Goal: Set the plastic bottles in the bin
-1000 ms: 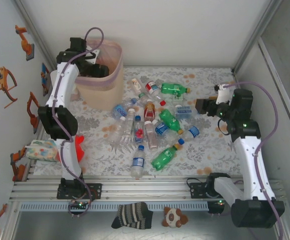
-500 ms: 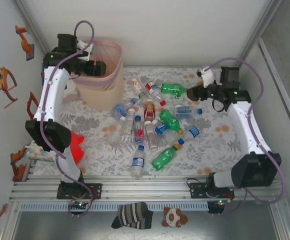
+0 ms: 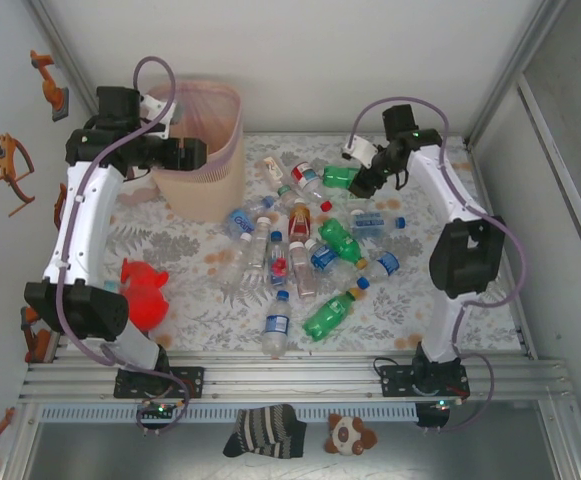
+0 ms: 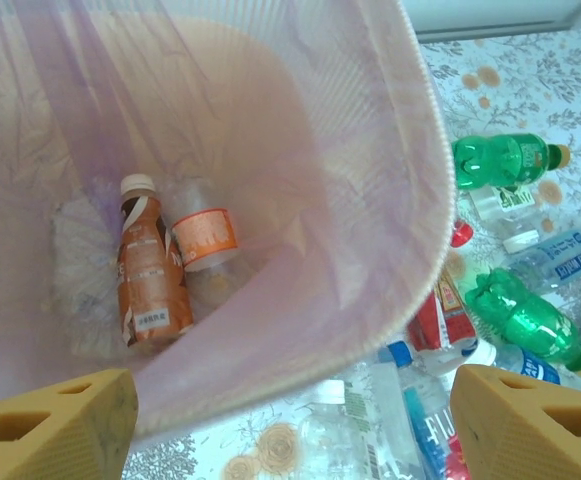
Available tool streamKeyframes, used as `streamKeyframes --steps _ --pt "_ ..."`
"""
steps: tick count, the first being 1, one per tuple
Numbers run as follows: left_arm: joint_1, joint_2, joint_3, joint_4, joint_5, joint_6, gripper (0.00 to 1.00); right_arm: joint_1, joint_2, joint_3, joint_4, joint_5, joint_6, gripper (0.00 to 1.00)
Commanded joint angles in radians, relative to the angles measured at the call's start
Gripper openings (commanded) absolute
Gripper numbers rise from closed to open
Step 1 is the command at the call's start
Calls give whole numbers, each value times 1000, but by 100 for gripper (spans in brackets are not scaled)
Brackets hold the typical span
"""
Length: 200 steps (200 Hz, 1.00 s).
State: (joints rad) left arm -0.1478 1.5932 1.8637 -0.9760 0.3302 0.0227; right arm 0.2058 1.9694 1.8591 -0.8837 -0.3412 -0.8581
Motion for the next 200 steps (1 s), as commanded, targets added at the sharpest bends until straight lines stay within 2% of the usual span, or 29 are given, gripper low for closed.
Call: streamKeyframes --steps 1,35,117,160,200 --pt "7 -55 -46 29 18 -39 82 15 65 79 -43 40 -80 76" --pt "5 -104 -69 54 42 -72 83 15 186 191 -41 41 -98 78" --pt "7 -294 -244 275 116 -179 87 17 368 317 13 31 -129 84" --pt "7 -362 -283 289 103 -188 89 18 430 339 25 50 -153 83" --pt "7 -375 -297 291 110 -204 89 18 439 324 25 29 -153 76"
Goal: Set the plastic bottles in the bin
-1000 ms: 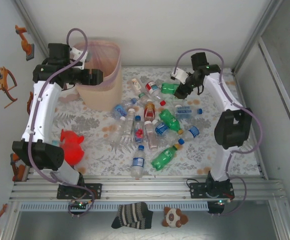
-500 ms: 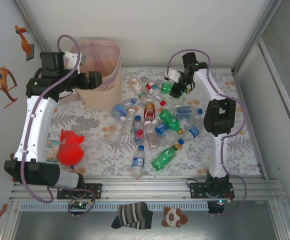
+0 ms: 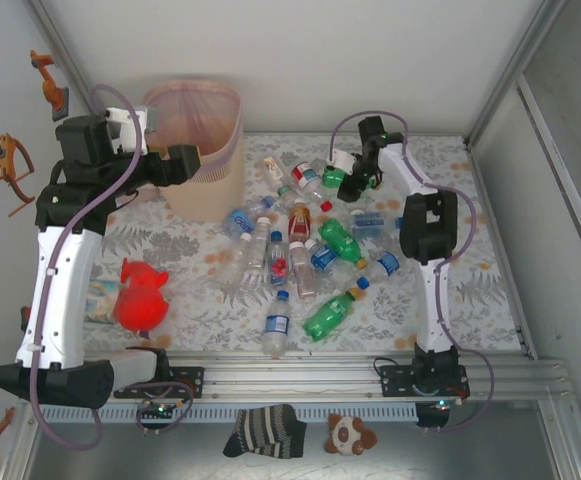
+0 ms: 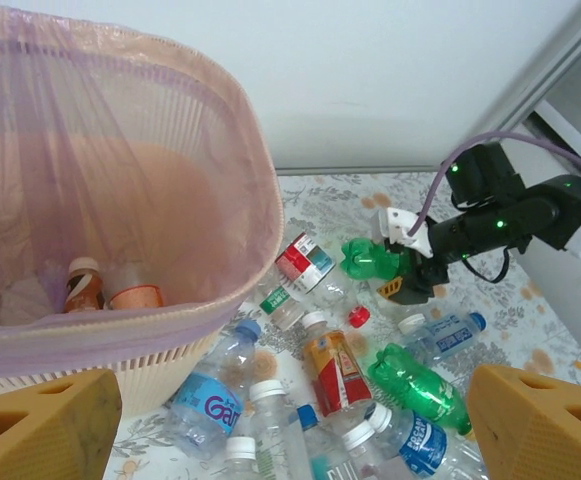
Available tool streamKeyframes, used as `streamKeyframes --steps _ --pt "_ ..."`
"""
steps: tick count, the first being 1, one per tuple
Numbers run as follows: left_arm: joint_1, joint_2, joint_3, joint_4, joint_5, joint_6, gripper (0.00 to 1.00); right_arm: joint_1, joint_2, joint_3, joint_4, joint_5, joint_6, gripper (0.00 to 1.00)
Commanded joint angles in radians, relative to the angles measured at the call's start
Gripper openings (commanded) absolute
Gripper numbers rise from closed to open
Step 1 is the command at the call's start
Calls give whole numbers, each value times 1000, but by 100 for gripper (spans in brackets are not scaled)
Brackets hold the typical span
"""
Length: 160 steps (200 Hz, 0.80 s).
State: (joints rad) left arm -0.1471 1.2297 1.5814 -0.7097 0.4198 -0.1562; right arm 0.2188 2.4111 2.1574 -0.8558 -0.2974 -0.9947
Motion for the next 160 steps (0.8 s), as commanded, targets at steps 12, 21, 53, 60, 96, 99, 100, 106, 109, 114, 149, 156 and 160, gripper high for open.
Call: streamKeyframes --steps 12,21,53,60,96,99,100,106,109,114,149,156,160 --pt "6 -13 -22 30 23 -30 89 7 -8 17 -5 -21 -16 74" --pt "6 -12 -27 37 28 -35 89 6 -14 11 -6 -23 -16 72" --pt "6 -2 -32 53 47 -49 89 7 -27 3 -8 -17 -18 67" --pt "6 0 -30 53 51 -52 89 6 -30 4 -9 -19 -20 66" --pt "6 -4 -30 65 60 -55 89 6 -42 7 -21 -32 -22 60" --pt "6 -5 -32 66 61 -55 89 7 -44 7 -23 -32 -22 60" --pt "6 -5 -32 67 62 -56 89 7 -44 6 -23 -33 -22 60" --pt "6 -6 -32 68 62 -58 89 6 -48 5 -23 -35 -22 60" --pt "6 -6 -32 70 63 -59 89 6 -49 5 -24 -36 -22 60" --pt "6 -6 -32 72 65 -61 89 7 -52 5 -26 -38 -22 60" --pt "6 -7 -48 111 99 -95 89 7 -89 3 -50 -54 -21 59" --pt "6 -7 -52 121 108 -103 89 7 -102 1 -52 -60 -19 59" --pt "6 -8 -56 132 115 -107 89 7 -110 -3 -54 -63 -18 59"
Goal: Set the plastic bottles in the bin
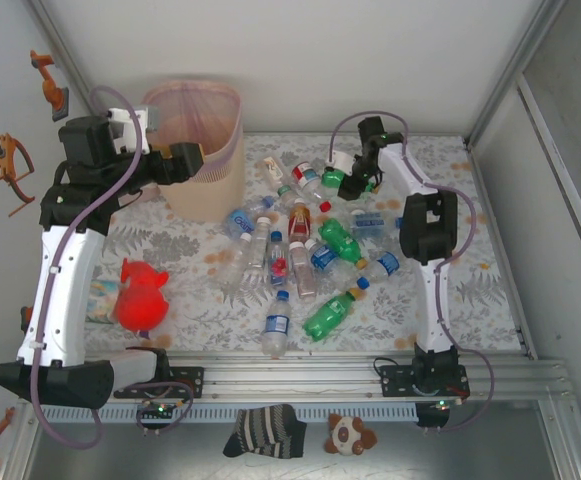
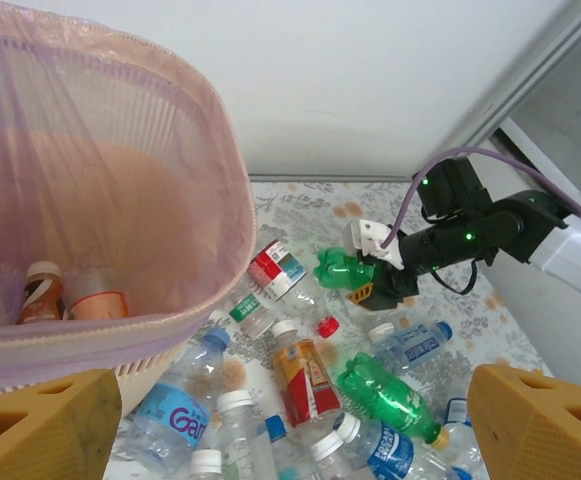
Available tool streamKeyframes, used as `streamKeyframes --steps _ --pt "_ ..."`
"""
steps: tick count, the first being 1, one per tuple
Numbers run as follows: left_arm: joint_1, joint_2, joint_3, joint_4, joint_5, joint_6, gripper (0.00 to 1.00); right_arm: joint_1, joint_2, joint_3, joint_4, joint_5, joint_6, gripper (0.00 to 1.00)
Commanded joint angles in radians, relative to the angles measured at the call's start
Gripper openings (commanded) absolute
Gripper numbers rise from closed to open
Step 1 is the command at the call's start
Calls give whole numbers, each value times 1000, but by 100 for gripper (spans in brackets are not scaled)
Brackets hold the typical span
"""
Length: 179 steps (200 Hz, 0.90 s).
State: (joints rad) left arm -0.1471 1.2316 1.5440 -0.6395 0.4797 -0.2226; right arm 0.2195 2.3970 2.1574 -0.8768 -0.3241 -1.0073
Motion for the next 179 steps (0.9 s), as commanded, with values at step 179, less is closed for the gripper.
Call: streamKeyframes --steps 179 --pt "-249 137 -110 578 96 -284 85 13 -687 -511 385 -447 723 53"
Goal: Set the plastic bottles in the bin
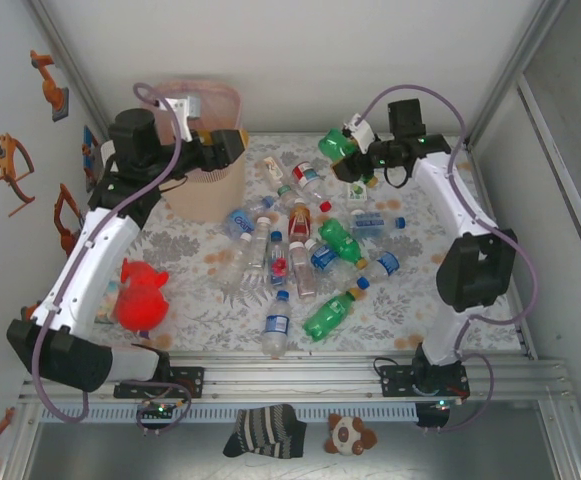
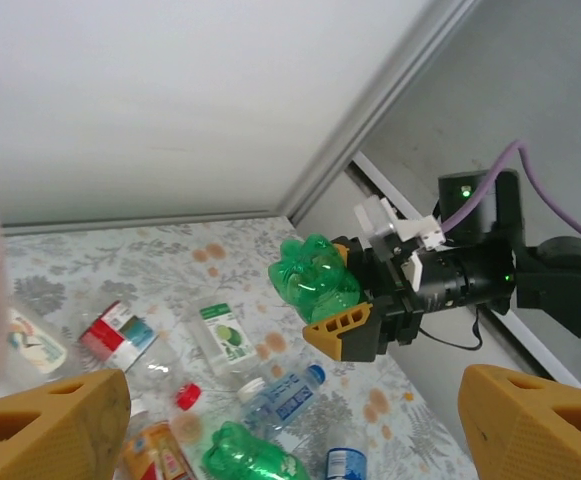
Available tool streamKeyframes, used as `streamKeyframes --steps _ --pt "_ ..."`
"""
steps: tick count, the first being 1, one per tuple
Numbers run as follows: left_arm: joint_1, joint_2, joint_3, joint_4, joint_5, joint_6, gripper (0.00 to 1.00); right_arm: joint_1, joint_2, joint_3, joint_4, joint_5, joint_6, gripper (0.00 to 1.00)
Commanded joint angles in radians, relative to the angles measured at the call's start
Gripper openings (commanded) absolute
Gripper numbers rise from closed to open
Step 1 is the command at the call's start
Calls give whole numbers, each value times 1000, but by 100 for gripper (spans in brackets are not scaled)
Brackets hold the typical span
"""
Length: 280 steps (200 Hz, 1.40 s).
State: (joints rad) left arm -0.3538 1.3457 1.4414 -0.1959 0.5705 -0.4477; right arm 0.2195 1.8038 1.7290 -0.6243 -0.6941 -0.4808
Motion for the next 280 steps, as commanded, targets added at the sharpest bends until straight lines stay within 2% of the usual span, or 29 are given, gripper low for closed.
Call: streamKeyframes --steps 1,30,73,121,185,215,280 --pt "-45 24 -8 137 4 -61 85 13 -99 -87 139 -77 203 53" --pt "-101 60 3 196 -51 -103 82 48 -224 -239 319 -42 353 52" --pt "-186 102 17 239 -173 -185 82 106 -356 -343 434 74 467 51" --pt "-288 164 130 80 -262 -189 83 142 -463 -424 513 195 531 50" --pt "-391 214 177 110 -279 -201 86 180 -474 -455 527 220 541 50" --pt "-410 247 212 58 -318 -203 90 203 -465 -454 537 211 543 50" --pt "-424 310 270 22 -305 -226 87 242 -447 -442 539 226 538 50"
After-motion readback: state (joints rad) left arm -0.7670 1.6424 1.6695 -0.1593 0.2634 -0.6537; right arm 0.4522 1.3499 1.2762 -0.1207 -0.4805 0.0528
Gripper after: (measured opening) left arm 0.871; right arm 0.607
